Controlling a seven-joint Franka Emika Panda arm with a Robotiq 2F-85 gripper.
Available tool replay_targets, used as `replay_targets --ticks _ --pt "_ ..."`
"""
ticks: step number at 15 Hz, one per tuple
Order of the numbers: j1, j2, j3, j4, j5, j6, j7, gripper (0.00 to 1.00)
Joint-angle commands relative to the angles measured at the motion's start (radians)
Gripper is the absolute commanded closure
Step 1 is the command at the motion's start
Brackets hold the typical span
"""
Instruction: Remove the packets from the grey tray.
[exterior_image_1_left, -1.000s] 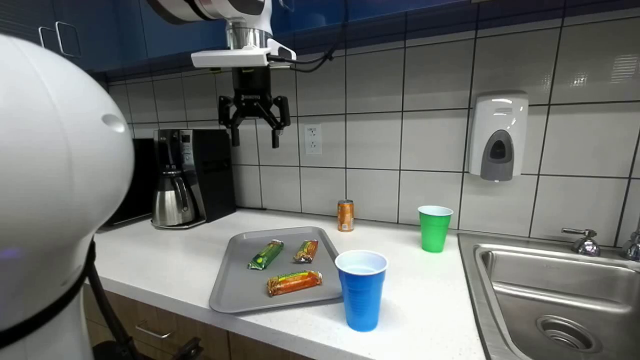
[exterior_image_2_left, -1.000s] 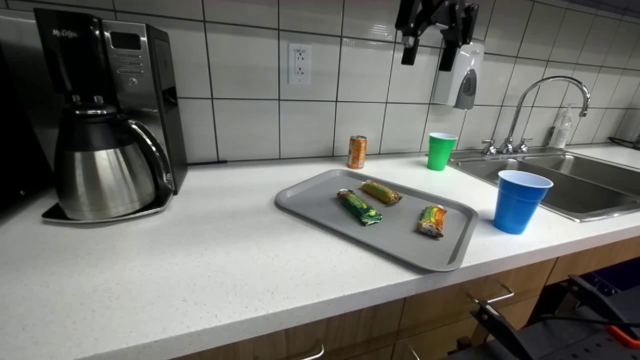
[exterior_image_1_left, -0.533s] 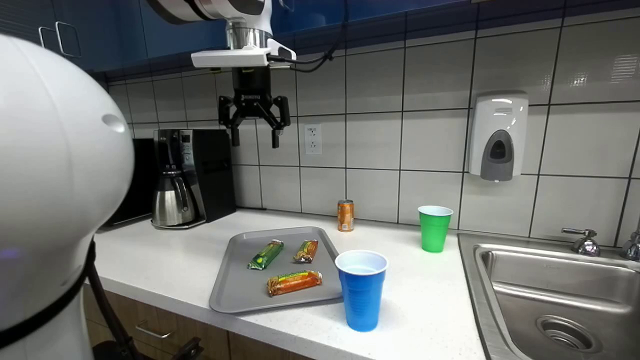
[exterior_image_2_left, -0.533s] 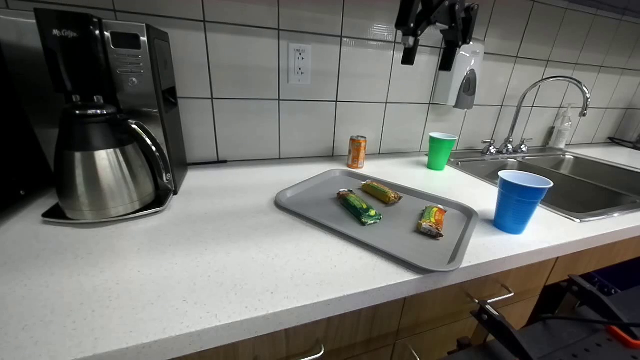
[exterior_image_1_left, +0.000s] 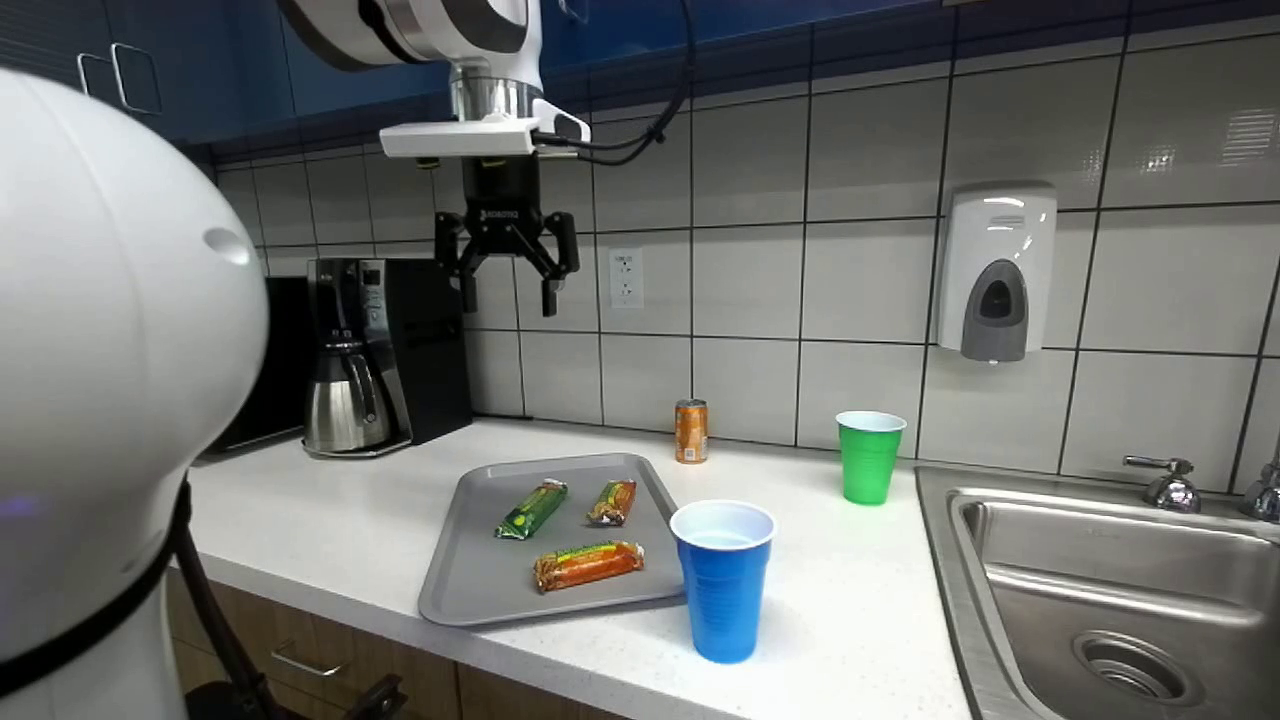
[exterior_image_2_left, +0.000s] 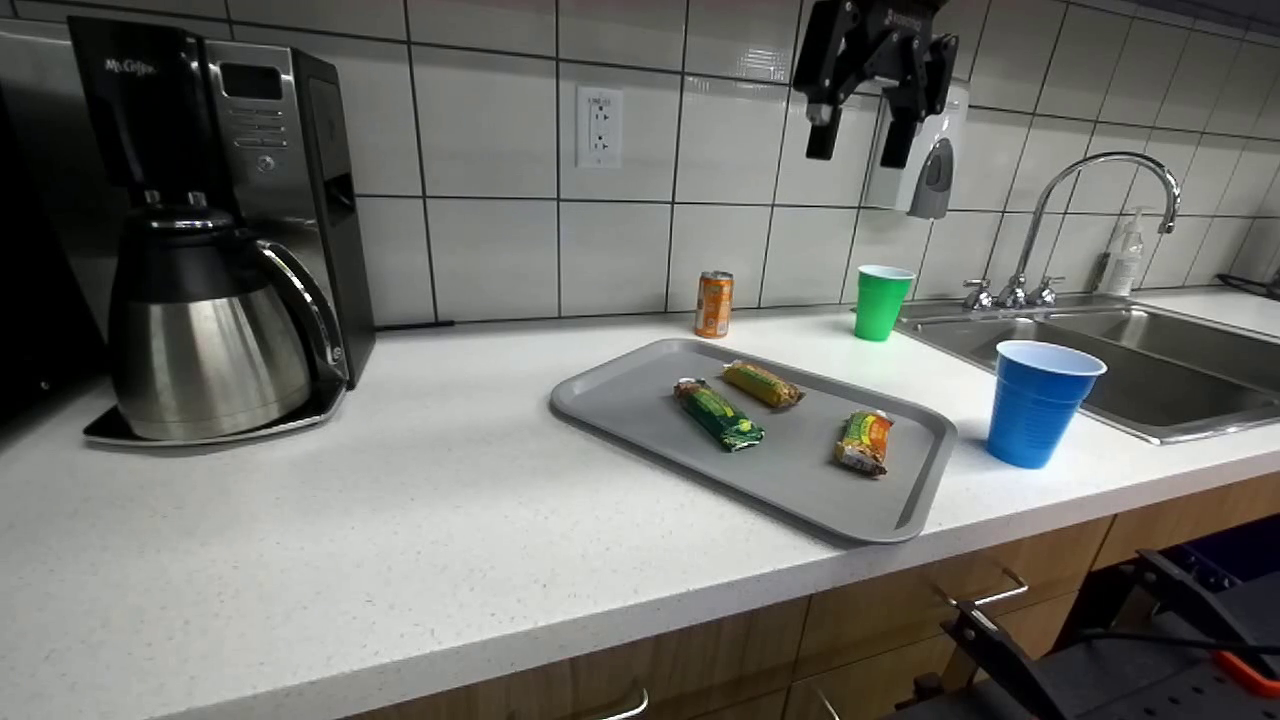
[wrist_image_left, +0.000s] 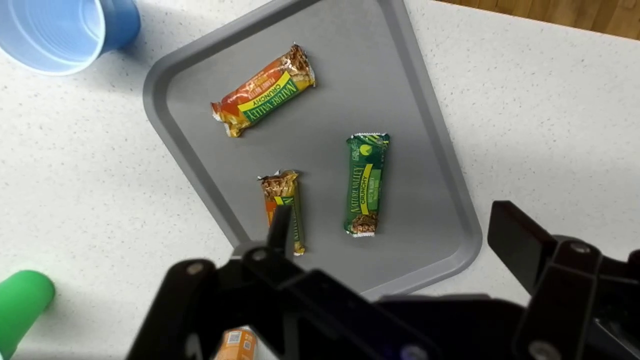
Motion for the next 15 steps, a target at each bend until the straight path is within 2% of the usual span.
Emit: replay_targets --ticks 1,8,15 --pt "-0.012 -0.03 0.013 -0.068 -0.026 0.073 -0.008 0.0" --pt "-0.03 -0.019 0.005 -0.171 -0.069 0.221 0.001 0.0" --pt "-0.075 0.051 -0.02 -0.204 -0.101 0.358 0.008 0.0"
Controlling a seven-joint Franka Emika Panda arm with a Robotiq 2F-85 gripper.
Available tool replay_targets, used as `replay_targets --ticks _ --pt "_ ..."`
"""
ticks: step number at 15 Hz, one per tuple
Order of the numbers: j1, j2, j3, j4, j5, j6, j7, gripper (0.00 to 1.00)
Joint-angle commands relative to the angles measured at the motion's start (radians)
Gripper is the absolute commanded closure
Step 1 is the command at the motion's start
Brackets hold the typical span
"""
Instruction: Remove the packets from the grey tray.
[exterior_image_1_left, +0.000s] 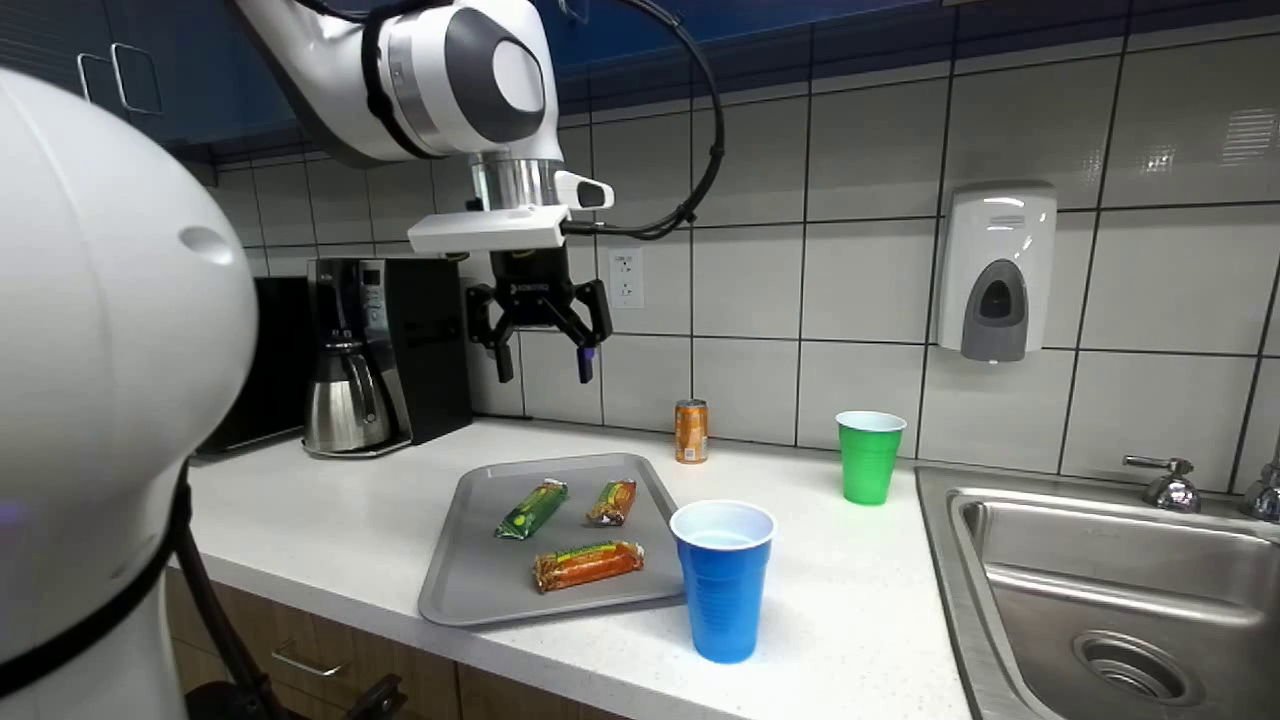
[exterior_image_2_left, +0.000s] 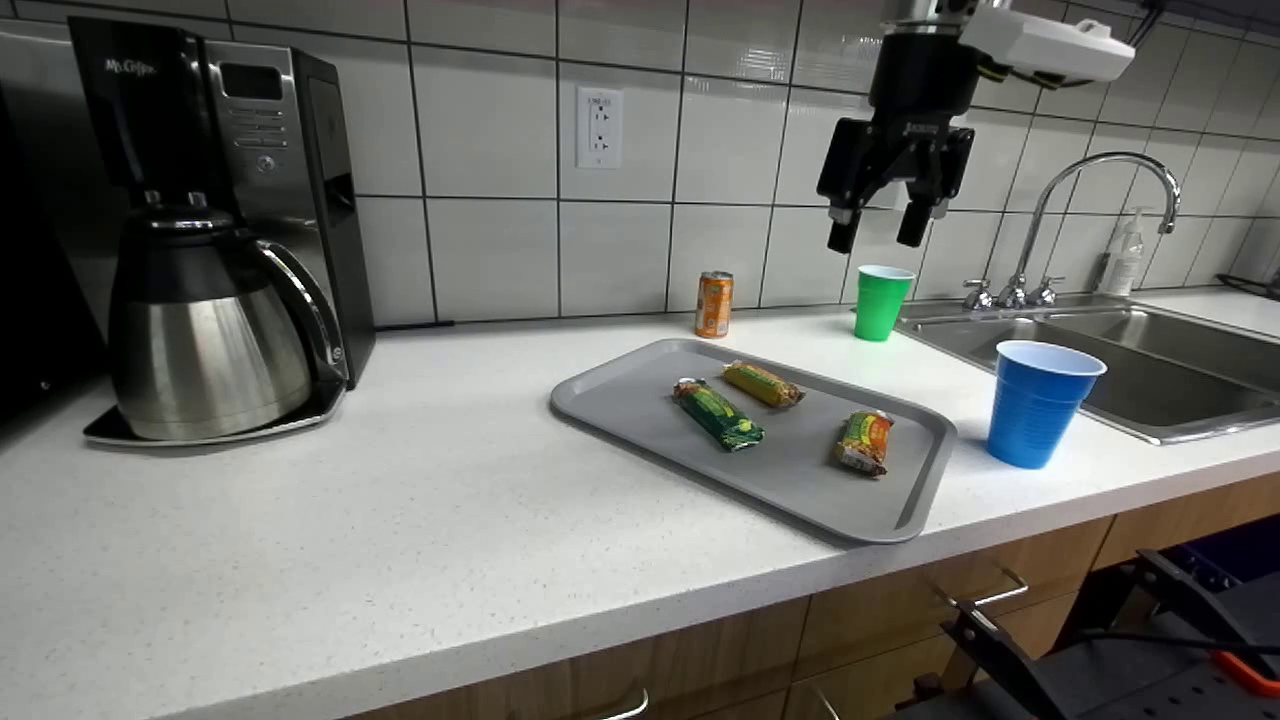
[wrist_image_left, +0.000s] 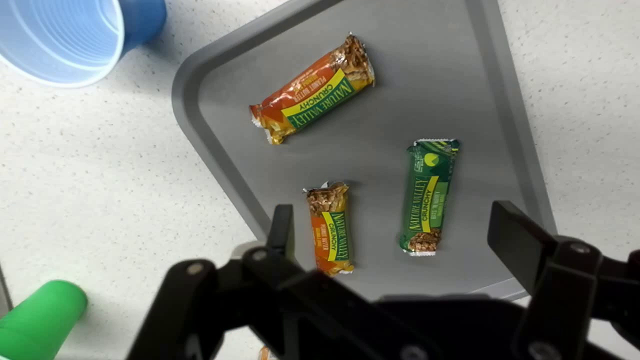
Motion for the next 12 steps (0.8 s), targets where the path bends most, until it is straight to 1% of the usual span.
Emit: replay_targets --ticks 1,7,12 --pt "-0.035 0.038 -0.006 -0.014 -0.024 0.083 0.012 0.0" --pt "-0.044 0.15 -0.025 0.008 -0.01 0.168 -0.001 0.0" --pt "-0.046 0.271 -0.02 0.049 -0.022 0.235 0.009 0.0"
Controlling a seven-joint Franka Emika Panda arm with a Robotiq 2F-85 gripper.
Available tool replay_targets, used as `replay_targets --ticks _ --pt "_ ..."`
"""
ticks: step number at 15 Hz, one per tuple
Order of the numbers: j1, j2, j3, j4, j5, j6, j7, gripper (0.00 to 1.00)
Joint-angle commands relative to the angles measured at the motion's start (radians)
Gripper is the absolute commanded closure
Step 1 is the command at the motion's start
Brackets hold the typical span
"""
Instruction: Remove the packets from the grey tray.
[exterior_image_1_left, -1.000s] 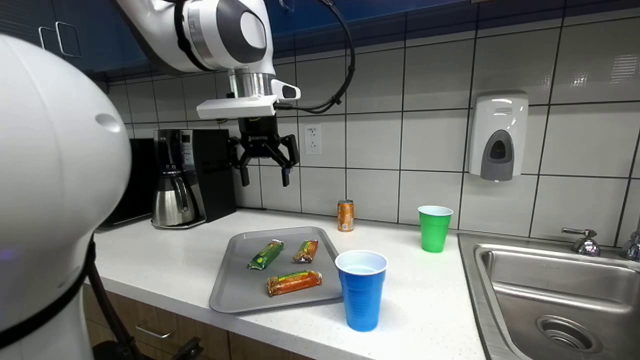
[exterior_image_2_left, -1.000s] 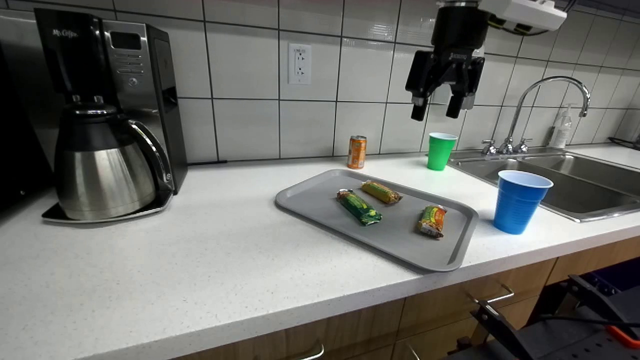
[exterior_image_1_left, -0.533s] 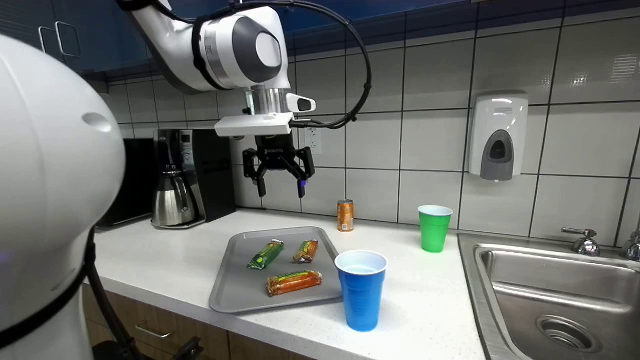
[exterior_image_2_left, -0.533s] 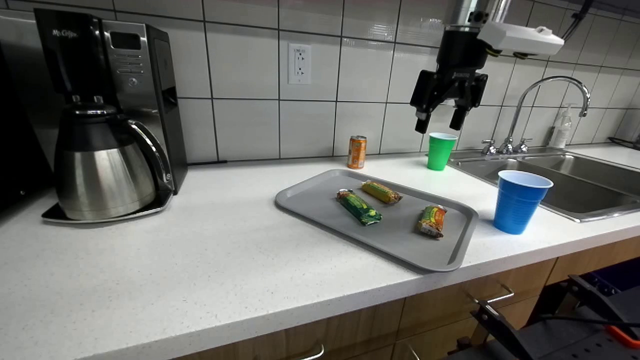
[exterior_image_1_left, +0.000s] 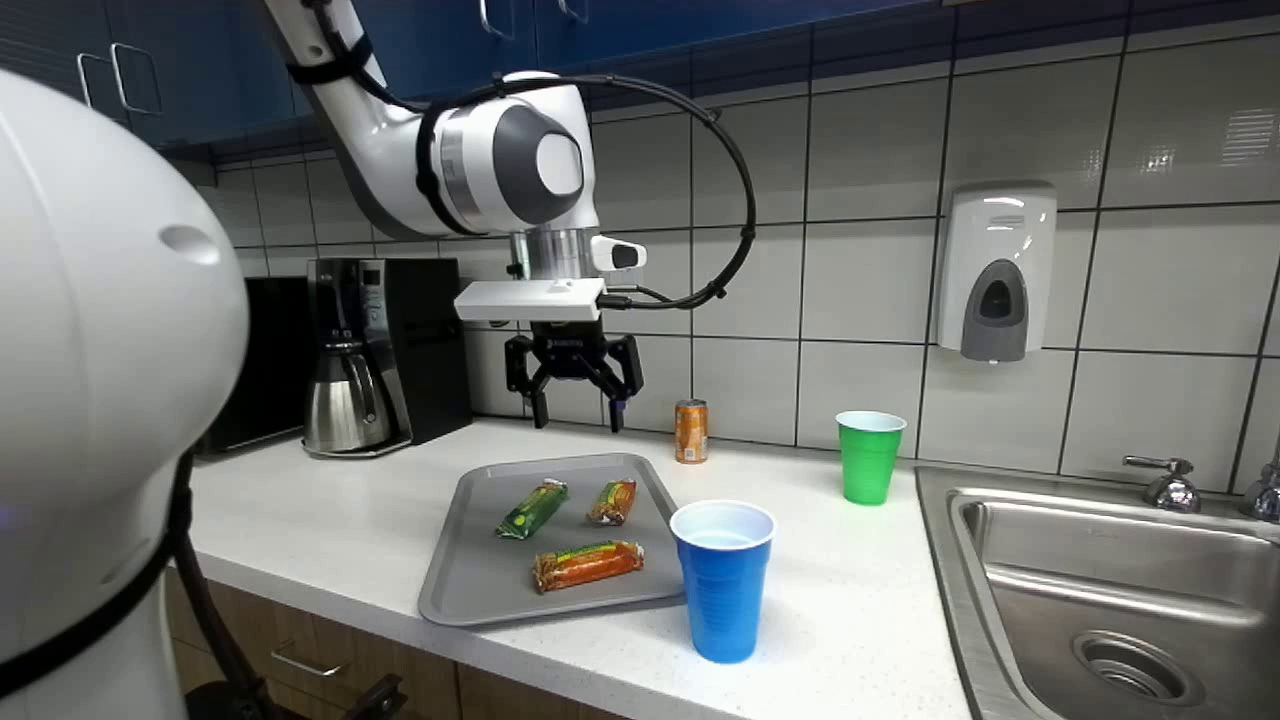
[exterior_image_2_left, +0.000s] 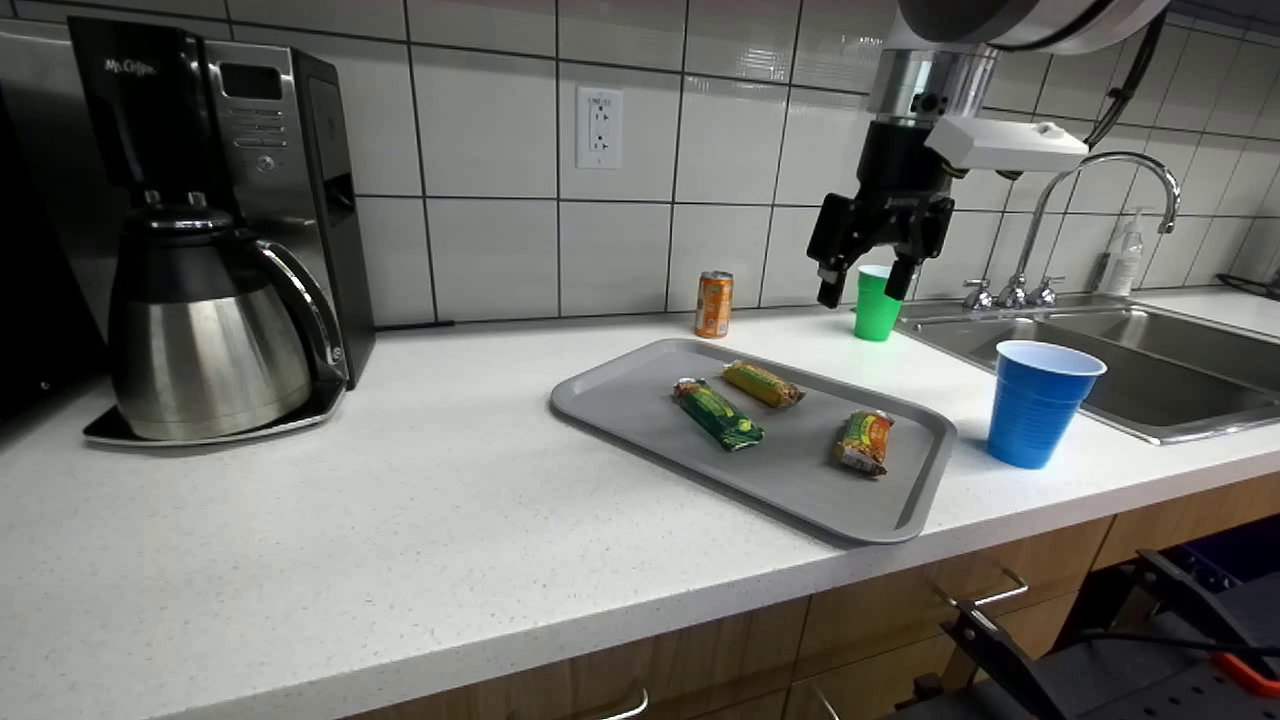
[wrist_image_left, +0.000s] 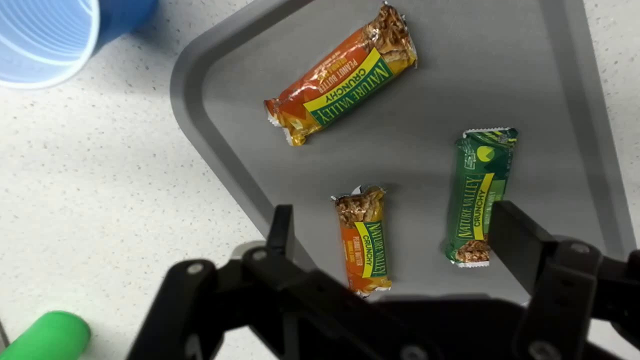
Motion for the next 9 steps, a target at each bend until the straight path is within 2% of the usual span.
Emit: replay_targets --ticks 1,9 --pt "-0.014 0.105 0.008 0.059 -0.021 0.043 0.012 0.0" --pt "-0.01 0.307 0.006 0.183 -0.049 0.092 0.039 0.0"
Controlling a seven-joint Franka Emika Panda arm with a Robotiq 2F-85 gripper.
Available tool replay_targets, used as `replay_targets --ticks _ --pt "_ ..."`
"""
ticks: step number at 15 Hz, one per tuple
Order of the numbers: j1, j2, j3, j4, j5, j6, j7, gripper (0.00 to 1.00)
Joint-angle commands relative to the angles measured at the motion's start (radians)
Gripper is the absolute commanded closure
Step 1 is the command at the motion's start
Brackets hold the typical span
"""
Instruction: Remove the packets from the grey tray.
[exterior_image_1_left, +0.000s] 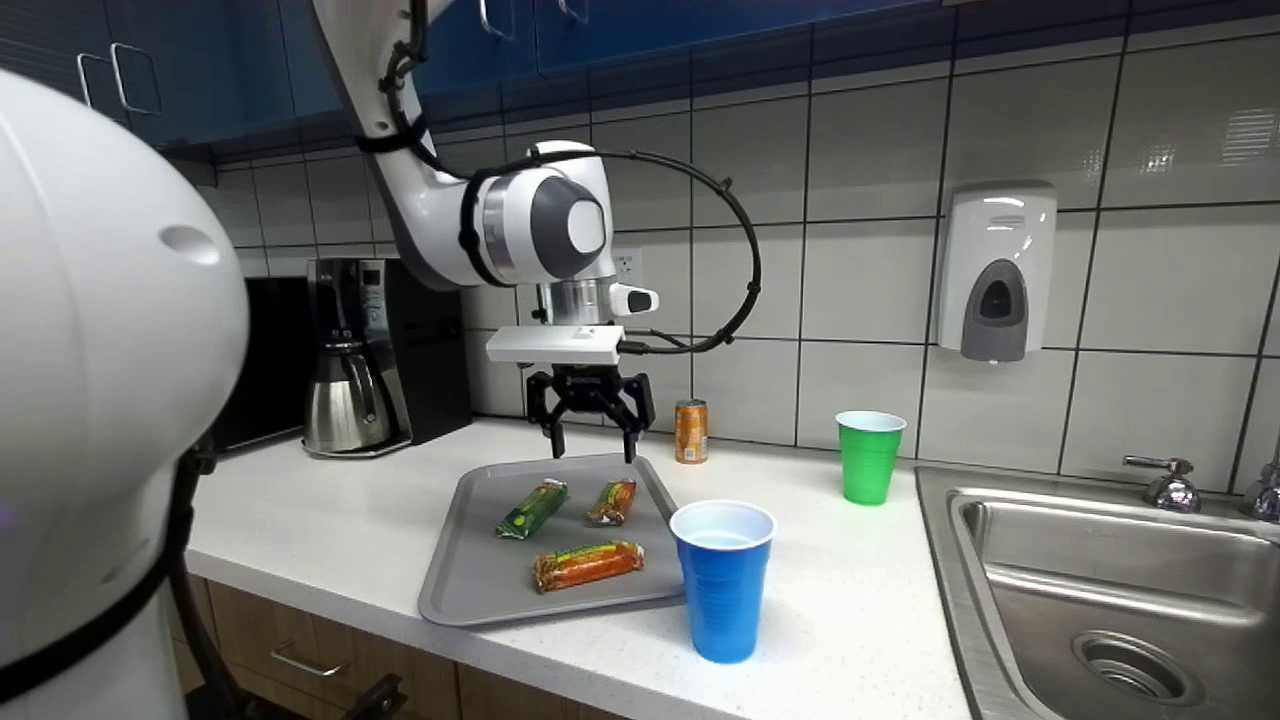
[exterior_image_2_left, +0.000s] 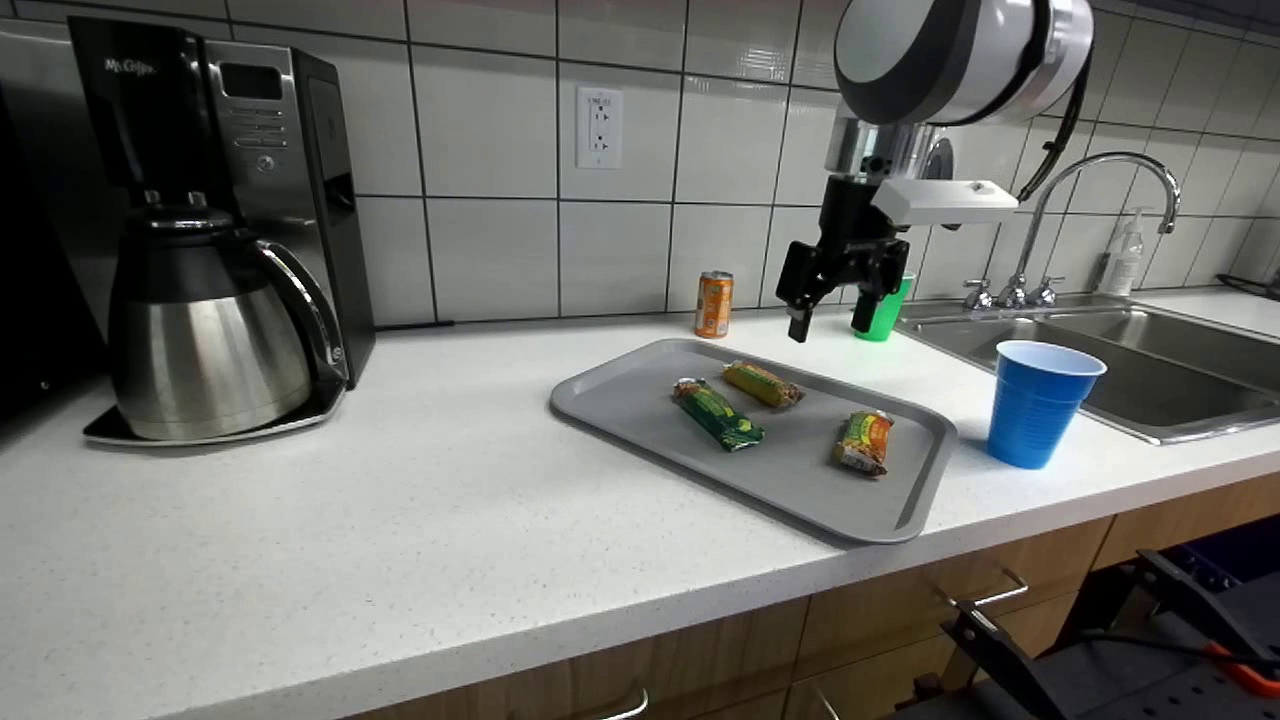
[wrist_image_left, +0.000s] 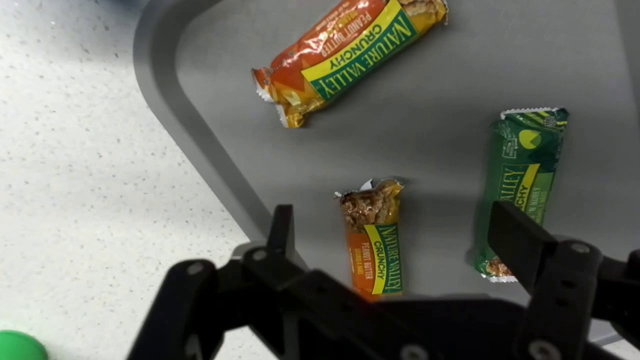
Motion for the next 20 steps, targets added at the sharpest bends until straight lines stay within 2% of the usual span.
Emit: replay_targets --ticks 1,13,20 --pt "-0.009 0.102 0.006 0.084 -0.031 0.012 0.029 0.0" --pt "0.004 0.343 0.006 0.248 -0.018 0.053 0.029 0.0" --pt "0.003 0.388 0.012 0.308 -0.011 0.051 0.023 0.0"
